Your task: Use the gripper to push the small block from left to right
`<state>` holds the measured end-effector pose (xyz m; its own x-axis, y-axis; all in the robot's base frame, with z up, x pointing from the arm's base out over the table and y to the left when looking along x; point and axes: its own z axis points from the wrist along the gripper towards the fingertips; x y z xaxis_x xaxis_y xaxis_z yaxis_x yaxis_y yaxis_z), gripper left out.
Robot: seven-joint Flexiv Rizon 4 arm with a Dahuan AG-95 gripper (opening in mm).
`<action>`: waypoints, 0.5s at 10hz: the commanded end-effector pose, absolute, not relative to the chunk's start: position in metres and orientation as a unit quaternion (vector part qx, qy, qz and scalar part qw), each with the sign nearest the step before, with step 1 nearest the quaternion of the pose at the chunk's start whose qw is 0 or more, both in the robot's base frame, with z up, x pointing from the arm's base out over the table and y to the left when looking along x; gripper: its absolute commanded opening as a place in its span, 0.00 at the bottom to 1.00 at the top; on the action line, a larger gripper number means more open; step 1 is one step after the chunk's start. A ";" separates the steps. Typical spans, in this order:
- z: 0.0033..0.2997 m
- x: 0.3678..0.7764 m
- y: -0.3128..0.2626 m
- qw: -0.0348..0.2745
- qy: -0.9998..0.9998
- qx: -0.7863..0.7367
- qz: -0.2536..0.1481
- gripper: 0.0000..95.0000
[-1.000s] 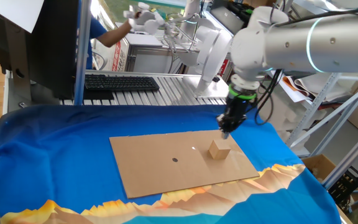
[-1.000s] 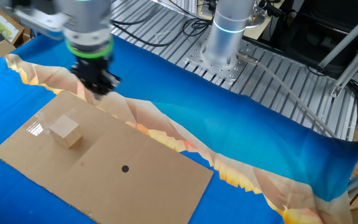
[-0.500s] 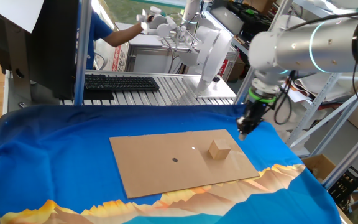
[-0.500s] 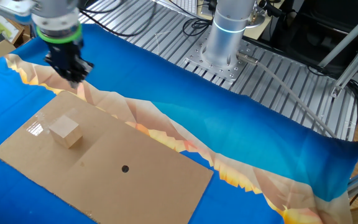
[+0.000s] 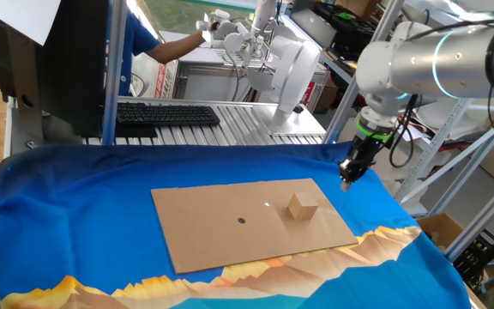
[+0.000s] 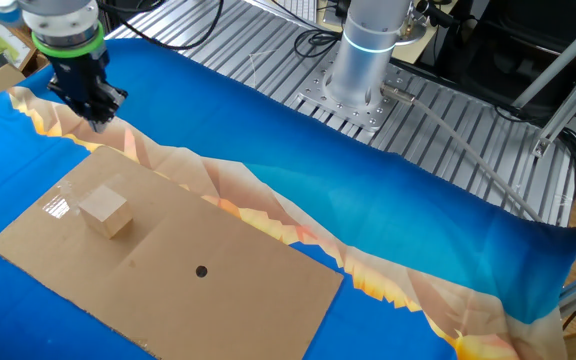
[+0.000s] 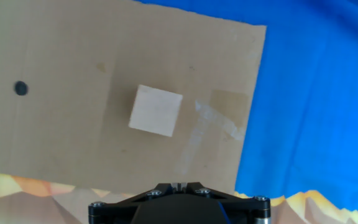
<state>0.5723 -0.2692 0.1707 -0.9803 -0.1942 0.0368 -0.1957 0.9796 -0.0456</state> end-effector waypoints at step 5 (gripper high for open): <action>0.171 0.570 -0.269 0.020 -0.996 0.084 0.016 0.00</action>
<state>0.5723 -0.2686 0.1716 -0.9855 -0.1637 0.0448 -0.1648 0.9860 -0.0239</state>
